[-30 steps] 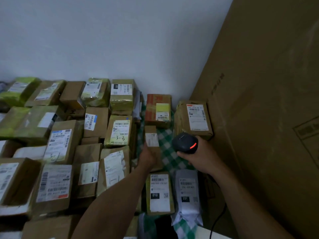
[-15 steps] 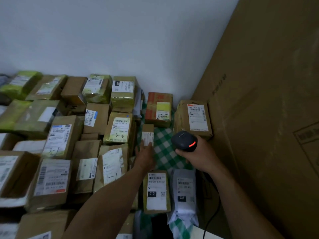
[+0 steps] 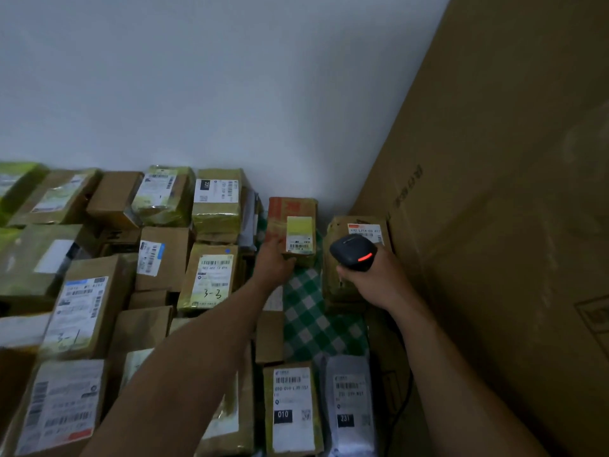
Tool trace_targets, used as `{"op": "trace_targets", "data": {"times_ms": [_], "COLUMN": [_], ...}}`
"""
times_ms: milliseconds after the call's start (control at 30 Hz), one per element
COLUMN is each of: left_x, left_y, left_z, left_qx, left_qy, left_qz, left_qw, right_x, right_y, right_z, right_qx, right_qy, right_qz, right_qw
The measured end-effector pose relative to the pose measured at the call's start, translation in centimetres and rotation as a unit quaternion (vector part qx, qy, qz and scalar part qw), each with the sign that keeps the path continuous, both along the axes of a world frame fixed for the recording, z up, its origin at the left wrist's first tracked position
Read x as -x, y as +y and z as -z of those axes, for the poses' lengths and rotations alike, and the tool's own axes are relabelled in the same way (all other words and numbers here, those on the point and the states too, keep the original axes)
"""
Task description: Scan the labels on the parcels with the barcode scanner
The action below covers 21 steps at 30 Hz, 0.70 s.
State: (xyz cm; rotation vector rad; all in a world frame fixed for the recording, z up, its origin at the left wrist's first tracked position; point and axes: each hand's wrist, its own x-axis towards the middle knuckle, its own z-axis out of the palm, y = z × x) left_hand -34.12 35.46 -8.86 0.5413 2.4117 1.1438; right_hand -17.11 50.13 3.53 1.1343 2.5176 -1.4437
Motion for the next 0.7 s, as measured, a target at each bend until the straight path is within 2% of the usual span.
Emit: {"op": "trace_targets", "data": {"times_ms": [100,267,433,567,700], "left_x": [2.8,4.4,5.3,6.0,5.6], "left_y": [1.3,2.5,3.5,4.3,4.4], "left_z": [2.0,3.8,4.6,5.3,5.2], "left_qx": [0.061,0.111,0.111,0.095,0.059], "left_qy": [0.033,0.018,-0.061,-0.095,-0.083], "left_qz": [0.008,-0.01,-0.08,-0.067,-0.111], "left_qw": [0.998,0.994,0.989,0.989,0.989], "right_x": [0.9,1.6,1.8,1.5,1.5], "right_y": [1.0,1.7,2.0,2.0,2.3], "right_z": [1.4,3.8,4.9,5.7,6.0], "right_qx": [0.01,0.025,0.025,0.021,0.021], "right_qy": [-0.024,-0.047,-0.031,-0.026,-0.022], "right_qz": [0.004,0.019,0.032,0.037,0.037], "right_qw": [1.0,0.998,0.999,0.999,0.999]}}
